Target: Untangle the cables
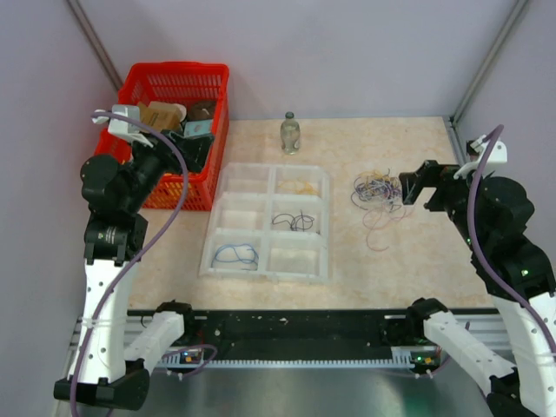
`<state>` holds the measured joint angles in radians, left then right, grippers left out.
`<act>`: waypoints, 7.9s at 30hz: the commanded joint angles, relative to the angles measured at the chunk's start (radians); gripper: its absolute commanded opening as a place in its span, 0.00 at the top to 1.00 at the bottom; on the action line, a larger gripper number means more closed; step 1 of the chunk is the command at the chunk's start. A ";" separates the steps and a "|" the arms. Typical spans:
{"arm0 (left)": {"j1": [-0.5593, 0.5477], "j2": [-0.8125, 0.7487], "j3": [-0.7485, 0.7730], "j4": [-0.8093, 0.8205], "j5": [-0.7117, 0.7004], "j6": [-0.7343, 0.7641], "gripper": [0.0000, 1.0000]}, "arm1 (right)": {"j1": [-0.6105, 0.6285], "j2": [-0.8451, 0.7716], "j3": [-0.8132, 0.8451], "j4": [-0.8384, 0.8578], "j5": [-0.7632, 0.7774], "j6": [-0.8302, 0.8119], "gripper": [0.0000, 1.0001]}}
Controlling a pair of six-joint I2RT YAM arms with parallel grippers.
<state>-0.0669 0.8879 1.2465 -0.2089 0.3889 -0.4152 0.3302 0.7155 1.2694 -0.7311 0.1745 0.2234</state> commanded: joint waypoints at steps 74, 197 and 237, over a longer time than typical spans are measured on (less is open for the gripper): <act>-0.880 1.571 0.852 0.060 -0.133 -0.169 0.90 | -0.605 -0.017 -0.380 0.096 -0.639 0.369 0.01; -0.864 0.554 0.350 0.238 -0.254 0.179 0.83 | -0.338 0.453 0.368 0.173 -0.981 0.430 1.00; -0.830 0.714 0.267 0.434 0.065 -0.194 0.48 | -0.157 0.263 0.064 0.343 -0.713 0.602 1.00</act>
<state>-0.8982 1.6001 1.4605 0.2192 0.4690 -0.6258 0.1574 1.0000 1.3159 -0.4465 -0.5354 0.8051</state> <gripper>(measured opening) 0.512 0.006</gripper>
